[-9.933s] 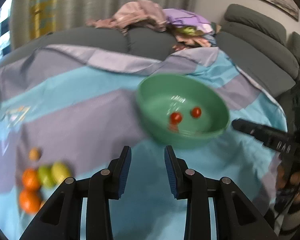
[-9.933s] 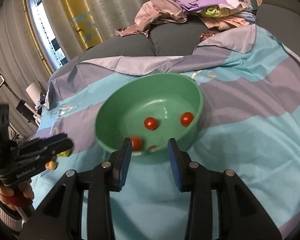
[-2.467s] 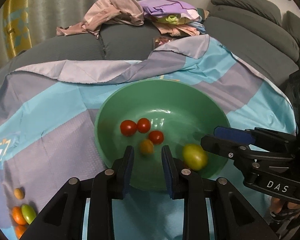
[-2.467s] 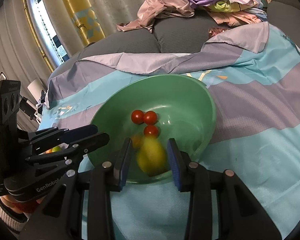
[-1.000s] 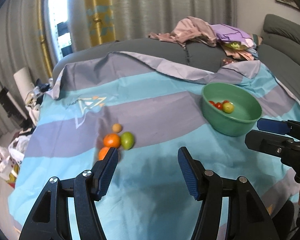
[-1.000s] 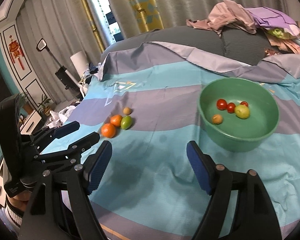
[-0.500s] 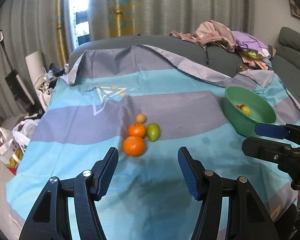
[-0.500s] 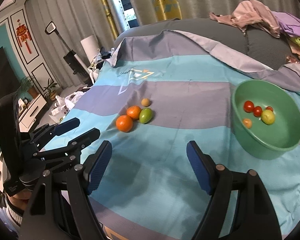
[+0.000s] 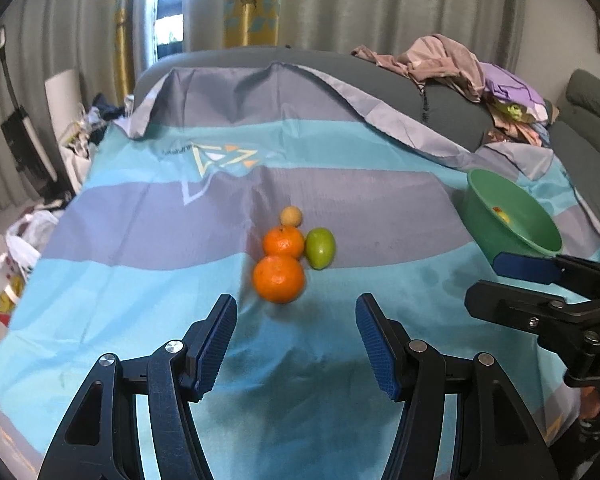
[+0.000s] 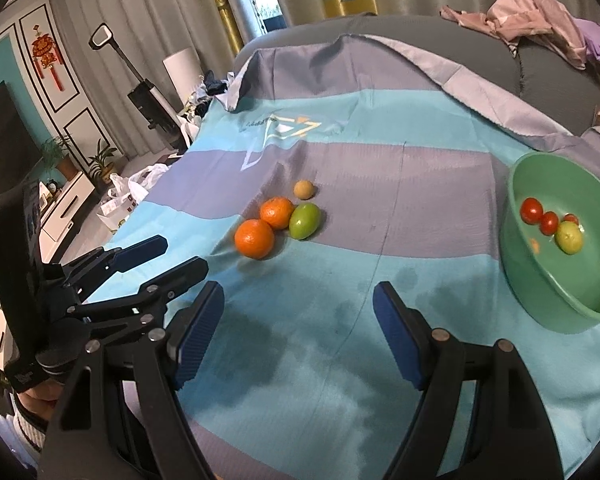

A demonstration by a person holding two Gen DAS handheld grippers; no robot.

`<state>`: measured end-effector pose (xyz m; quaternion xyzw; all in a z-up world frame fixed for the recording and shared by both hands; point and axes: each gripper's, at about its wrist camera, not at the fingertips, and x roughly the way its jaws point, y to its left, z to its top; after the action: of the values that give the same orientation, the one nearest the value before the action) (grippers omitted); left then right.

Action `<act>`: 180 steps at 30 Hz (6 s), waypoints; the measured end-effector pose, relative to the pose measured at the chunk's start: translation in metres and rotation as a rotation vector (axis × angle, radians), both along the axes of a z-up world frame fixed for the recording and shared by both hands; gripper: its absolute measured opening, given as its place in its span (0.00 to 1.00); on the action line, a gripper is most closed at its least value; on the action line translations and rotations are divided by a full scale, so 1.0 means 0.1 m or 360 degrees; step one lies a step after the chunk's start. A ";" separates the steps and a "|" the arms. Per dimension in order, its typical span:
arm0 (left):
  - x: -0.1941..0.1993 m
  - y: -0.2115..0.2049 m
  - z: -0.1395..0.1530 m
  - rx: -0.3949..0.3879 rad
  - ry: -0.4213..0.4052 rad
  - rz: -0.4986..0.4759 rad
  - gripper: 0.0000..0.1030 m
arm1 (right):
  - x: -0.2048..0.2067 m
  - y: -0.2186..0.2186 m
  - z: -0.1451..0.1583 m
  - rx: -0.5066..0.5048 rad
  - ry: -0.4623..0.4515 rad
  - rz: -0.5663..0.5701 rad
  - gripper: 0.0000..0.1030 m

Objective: Organize fruits
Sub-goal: 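Withdraw both open tools from the bowl toward the oranges and green pear, then grasp a large orange with the left tool while the right tool grasps the green pear, then carry the orange and green pear over the green bowl and open both tools, then withdraw both open tools toward the last orange and small brown fruit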

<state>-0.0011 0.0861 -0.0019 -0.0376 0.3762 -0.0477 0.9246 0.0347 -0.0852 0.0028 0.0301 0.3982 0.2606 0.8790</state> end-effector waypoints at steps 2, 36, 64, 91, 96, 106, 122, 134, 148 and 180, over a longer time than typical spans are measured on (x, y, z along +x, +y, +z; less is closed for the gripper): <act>0.03 0.09 -0.04 -0.0053 0.0003 -0.0009 0.60 | 0.06 0.01 -0.05 -0.0008 0.0019 -0.0001 0.75; 0.88 0.01 -0.53 0.0120 0.0258 -0.0252 0.45 | 0.65 0.11 -0.46 0.0043 0.0181 0.0064 0.75; 0.43 0.54 -0.26 -0.0272 0.0112 -0.0130 0.44 | 1.36 0.87 -0.74 -0.0124 0.0224 0.0227 0.41; 0.25 -0.39 0.04 -0.0077 0.0095 -0.0328 0.44 | 0.27 -0.42 -0.11 0.0002 -0.0051 -0.0088 0.40; 0.27 -0.66 0.17 -0.0016 0.0053 -0.0394 0.44 | 0.14 -0.74 -0.02 0.0027 -0.0100 -0.0185 0.40; 0.31 -1.24 0.36 0.0080 -0.0032 -0.0577 0.44 | 0.01 -1.32 0.09 0.0086 -0.0164 -0.0373 0.40; 0.69 -2.17 0.43 0.0163 -0.0122 -0.0844 0.44 | 0.14 -1.98 0.08 0.0095 -0.0234 -0.0629 0.41; 1.07 -2.70 0.17 0.0232 -0.0056 -0.0914 0.44 | 0.36 -2.33 -0.09 0.0038 -0.0189 -0.0768 0.41; 1.17 -2.76 -0.08 0.0344 0.0023 -0.0862 0.44 | 0.42 -2.34 -0.18 -0.0031 -0.0155 -0.0783 0.43; 0.01 -0.99 0.27 0.0209 -0.0003 -0.0316 0.59 | -0.60 -1.45 0.38 -0.0172 -0.0353 -0.0628 0.75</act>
<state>0.0002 -0.0126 0.0247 0.0606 0.3796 -0.1142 0.9161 -0.0250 -0.2304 0.0407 0.0313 0.2991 0.0636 0.9516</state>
